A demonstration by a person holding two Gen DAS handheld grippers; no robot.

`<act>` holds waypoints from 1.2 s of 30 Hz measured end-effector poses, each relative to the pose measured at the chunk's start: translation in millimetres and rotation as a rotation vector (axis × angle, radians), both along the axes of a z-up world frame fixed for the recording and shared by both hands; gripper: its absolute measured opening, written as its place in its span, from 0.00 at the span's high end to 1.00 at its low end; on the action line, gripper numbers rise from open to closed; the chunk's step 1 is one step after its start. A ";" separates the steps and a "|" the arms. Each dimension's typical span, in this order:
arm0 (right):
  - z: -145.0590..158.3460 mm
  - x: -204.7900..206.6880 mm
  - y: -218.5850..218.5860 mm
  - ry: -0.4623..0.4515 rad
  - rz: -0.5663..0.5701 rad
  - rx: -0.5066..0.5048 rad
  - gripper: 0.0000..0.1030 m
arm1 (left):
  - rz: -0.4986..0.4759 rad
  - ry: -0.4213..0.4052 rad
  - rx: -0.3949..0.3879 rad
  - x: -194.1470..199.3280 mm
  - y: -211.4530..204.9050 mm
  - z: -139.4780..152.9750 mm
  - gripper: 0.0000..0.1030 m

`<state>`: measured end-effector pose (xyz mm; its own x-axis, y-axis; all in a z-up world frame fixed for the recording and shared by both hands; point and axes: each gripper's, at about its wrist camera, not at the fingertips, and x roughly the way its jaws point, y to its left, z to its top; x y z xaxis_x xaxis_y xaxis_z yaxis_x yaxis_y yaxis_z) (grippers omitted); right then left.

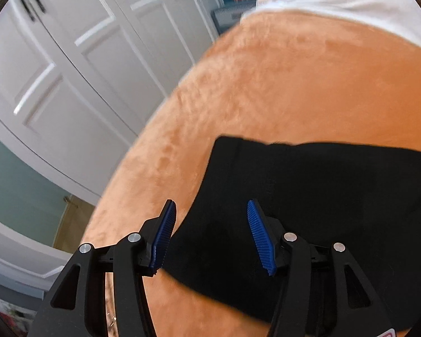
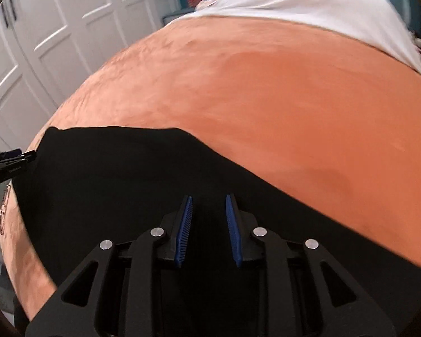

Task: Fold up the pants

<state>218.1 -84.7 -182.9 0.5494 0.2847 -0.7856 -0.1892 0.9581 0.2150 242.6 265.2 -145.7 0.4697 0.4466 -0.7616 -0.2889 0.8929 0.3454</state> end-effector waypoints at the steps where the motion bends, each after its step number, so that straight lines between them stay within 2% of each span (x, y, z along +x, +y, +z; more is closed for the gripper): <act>1: 3.3 -16.0 -20.5 0.000 -0.036 0.004 0.73 | -0.023 -0.019 0.003 -9.0 -11.1 8.1 0.49; 5: -3.4 -83.1 -135.4 0.050 -0.290 -0.027 0.72 | -0.151 -0.071 -0.021 -45.9 -79.1 33.8 0.44; 7: -7.2 -126.2 -207.8 0.079 -0.451 -0.053 0.72 | -0.204 -0.083 -0.029 -60.4 -113.3 39.9 0.35; 8: -8.3 -152.0 -250.6 0.094 -0.550 -0.082 0.71 | -0.238 -0.088 -0.025 -68.3 -132.4 42.1 0.33; 10: -7.7 -184.5 -306.5 0.104 -0.670 -0.101 0.70 | -0.302 -0.094 -0.008 -86.2 -176.8 43.4 0.31; 11: -6.3 -199.5 -334.9 0.097 -0.722 -0.091 0.69 | -0.333 -0.090 -0.008 -92.5 -195.0 43.2 0.31; 12: -5.6 -208.7 -356.6 0.095 -0.759 -0.079 0.64 | -0.376 -0.074 -0.024 -100.7 -218.5 41.7 0.30; 14: -6.2 -216.4 -388.7 0.085 -0.787 -0.051 0.58 | -0.427 -0.045 -0.043 -111.4 -250.7 38.2 0.27; 20: -25.5 -208.8 -417.2 0.102 -0.736 0.025 0.58 | -0.514 0.020 -0.041 -141.5 -329.4 32.5 0.27; 23: -21.0 -208.8 -409.7 0.062 -0.705 -0.009 0.58 | -0.523 0.040 -0.040 -145.9 -340.3 29.2 0.26; 26: -16.0 -215.1 -404.5 0.017 -0.698 0.016 0.58 | -0.515 0.059 -0.043 -149.4 -347.0 27.0 0.26; 32: -38.8 -215.0 -411.7 0.071 -0.667 0.070 0.57 | -0.510 0.065 -0.034 -157.1 -355.6 30.4 0.26; 34: -41.1 -214.4 -411.8 0.081 -0.665 0.068 0.78 | -0.510 0.062 -0.024 -160.0 -356.8 31.5 0.26; 36: -33.1 -216.6 -413.5 0.076 -0.658 0.100 0.86 | -0.507 0.062 -0.017 -162.0 -355.5 33.0 0.26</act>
